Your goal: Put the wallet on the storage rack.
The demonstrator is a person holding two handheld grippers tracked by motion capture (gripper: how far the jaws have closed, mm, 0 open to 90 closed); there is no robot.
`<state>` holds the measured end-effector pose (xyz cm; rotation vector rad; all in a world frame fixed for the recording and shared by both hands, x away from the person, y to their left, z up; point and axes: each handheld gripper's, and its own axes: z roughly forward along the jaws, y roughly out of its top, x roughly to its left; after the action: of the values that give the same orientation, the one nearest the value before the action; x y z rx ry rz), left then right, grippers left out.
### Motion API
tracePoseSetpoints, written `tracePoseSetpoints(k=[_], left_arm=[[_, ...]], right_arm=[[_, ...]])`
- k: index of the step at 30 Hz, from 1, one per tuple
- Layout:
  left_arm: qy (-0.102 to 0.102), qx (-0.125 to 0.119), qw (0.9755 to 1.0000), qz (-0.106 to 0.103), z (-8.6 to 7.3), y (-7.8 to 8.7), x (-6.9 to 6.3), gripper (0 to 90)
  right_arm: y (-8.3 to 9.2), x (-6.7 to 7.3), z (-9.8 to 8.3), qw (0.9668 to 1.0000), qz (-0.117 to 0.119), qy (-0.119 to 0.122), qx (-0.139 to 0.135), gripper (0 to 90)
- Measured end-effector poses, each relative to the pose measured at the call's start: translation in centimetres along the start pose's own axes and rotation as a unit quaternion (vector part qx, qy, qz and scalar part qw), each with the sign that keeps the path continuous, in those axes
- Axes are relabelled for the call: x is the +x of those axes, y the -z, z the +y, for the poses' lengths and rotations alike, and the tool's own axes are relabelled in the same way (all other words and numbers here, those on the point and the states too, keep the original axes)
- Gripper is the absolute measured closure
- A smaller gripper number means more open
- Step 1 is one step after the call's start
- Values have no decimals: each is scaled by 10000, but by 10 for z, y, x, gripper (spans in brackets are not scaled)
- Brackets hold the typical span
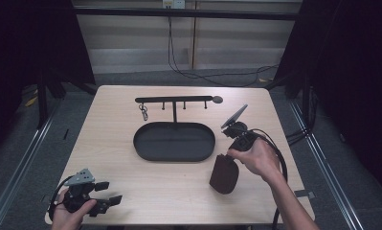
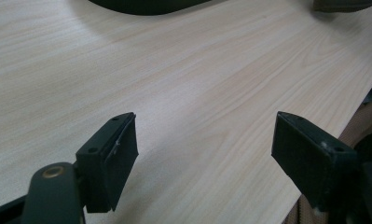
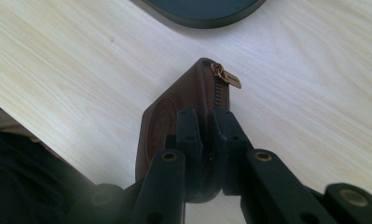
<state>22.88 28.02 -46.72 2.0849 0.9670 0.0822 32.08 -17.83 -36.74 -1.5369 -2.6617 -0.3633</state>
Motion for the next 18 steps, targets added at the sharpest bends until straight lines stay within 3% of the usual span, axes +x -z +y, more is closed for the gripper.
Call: tracePoseSetpoints(k=[18], left_arm=[[96,-28,9999,-41,1,0,3,221]], right_arm=[[19,3,17,9998,-170,76,83,821]])
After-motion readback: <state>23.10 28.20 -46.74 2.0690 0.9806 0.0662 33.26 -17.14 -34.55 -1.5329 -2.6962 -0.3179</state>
